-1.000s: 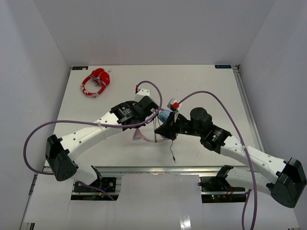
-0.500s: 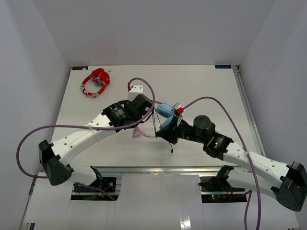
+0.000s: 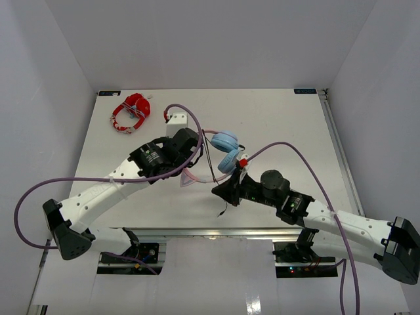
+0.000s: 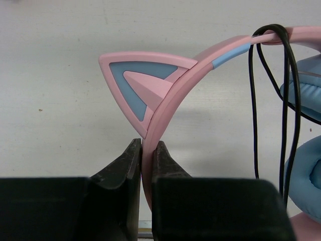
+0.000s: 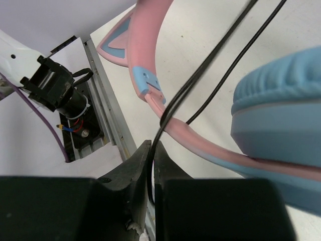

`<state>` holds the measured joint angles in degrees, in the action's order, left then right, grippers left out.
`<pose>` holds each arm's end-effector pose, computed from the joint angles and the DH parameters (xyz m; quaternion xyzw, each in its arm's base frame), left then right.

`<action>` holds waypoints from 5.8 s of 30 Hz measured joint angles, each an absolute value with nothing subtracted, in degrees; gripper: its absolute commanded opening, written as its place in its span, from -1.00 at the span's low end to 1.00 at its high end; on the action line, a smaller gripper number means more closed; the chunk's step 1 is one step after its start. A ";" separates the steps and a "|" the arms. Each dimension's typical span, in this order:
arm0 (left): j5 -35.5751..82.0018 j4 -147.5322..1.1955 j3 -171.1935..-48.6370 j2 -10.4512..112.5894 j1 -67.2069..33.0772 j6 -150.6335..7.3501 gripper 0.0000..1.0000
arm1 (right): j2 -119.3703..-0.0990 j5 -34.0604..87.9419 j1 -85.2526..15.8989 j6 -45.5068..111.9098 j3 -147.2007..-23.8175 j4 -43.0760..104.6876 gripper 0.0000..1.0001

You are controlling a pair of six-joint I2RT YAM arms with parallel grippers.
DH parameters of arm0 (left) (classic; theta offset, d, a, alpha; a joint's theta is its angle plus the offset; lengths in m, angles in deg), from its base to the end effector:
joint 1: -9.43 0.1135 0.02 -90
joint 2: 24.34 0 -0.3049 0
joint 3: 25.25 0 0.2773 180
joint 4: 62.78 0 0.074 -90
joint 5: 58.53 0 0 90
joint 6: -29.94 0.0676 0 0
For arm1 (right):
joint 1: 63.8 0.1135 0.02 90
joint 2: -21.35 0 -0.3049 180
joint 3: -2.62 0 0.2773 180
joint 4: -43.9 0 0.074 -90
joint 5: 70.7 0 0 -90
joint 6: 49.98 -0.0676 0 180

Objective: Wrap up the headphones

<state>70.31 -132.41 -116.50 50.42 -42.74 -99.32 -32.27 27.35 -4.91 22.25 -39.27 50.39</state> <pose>0.2063 -0.1965 0.3851 -0.0039 0.9009 0.0068 0.4340 0.1216 0.2198 0.2897 -0.3031 0.6733 0.4577 0.4953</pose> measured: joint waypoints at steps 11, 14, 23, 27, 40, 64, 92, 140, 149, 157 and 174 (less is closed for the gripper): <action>70.22 -131.75 -116.81 48.74 -42.42 -100.22 -1.00 | -32.05 22.65 -3.13 22.45 -34.89 56.57 -0.72; 69.80 -131.47 -116.80 48.00 -42.41 -100.37 -1.00 | -32.00 21.12 -2.94 22.48 -34.00 58.53 -0.70; 67.87 -130.08 -116.88 45.20 -42.42 -100.60 -1.00 | -32.52 18.76 -2.64 22.45 -29.33 65.35 -0.57; 66.99 -129.98 -116.88 45.00 -42.42 -100.60 -1.00 | -32.69 18.69 -2.59 22.45 -27.60 68.50 -0.48; 64.56 -128.16 -116.88 43.30 -42.42 -100.59 -1.00 | -35.87 19.09 -2.44 22.22 -21.95 78.83 -0.36; 58.98 -124.30 -114.04 39.39 -42.40 -99.96 -1.00 | -46.63 19.11 -2.22 20.95 -19.13 91.84 -0.34; 44.54 -119.44 -111.36 37.53 -42.06 -92.37 -1.00 | -44.80 17.23 -2.22 21.59 -16.42 93.50 -0.75; 38.16 -109.69 -108.73 35.36 -42.05 -52.99 -1.00 | -13.67 4.04 -1.85 28.66 -16.17 64.59 -0.84; 25.54 -107.89 -108.73 34.21 -42.01 -54.52 -1.00 | -19.39 4.56 -1.83 30.15 -18.57 67.96 -0.84; 17.85 -108.85 -108.32 36.33 -41.99 -54.55 -1.00 | -21.11 4.95 -1.81 32.03 -20.00 70.42 -0.83; 12.32 -102.70 -103.67 34.67 -41.83 -59.18 -1.00 | -25.68 6.96 -1.87 33.14 -23.60 70.67 -0.85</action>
